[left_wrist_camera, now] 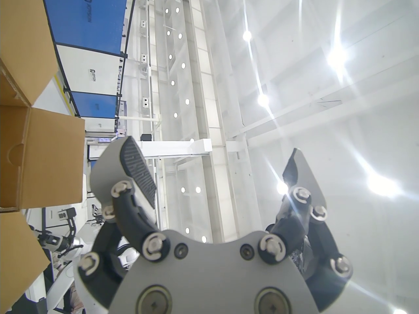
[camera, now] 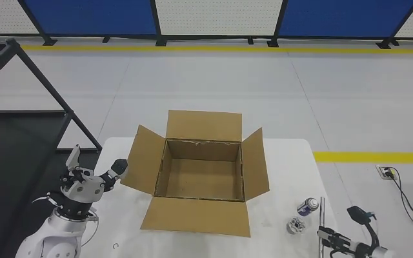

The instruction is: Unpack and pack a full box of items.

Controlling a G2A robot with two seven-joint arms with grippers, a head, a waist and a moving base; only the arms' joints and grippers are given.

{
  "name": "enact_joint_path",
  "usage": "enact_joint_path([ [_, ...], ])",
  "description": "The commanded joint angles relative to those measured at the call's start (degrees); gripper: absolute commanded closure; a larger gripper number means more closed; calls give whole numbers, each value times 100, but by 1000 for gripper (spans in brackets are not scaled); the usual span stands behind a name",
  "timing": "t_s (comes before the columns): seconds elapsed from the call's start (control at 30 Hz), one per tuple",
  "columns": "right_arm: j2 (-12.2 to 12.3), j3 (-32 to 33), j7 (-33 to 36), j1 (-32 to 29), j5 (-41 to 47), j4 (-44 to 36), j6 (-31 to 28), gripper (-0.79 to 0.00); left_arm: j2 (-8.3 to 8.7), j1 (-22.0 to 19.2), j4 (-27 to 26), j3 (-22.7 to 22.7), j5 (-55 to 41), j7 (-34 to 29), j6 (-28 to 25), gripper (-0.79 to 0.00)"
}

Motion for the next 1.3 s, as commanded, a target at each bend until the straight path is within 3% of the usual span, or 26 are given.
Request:
enact_joint_path([
  [0.0, 26, -6, -5, 9, -38, 46, 24, 0, 0, 0, 0, 0, 0, 0, 0, -785],
  [0.33, 124, -181, -140, 26, -450, 62, 180, 0, 0, 0, 0, 0, 0, 0, 0, -785],
  [0.73, 174, -696, -678, 46, -1381, -237, 833, 0, 0, 0, 0, 0, 0, 0, 0, -785],
  [1.27, 275, -941, -478, 306, -1619, 55, 1010, 0, 0, 0, 0, 0, 0, 0, 0, -785],
])
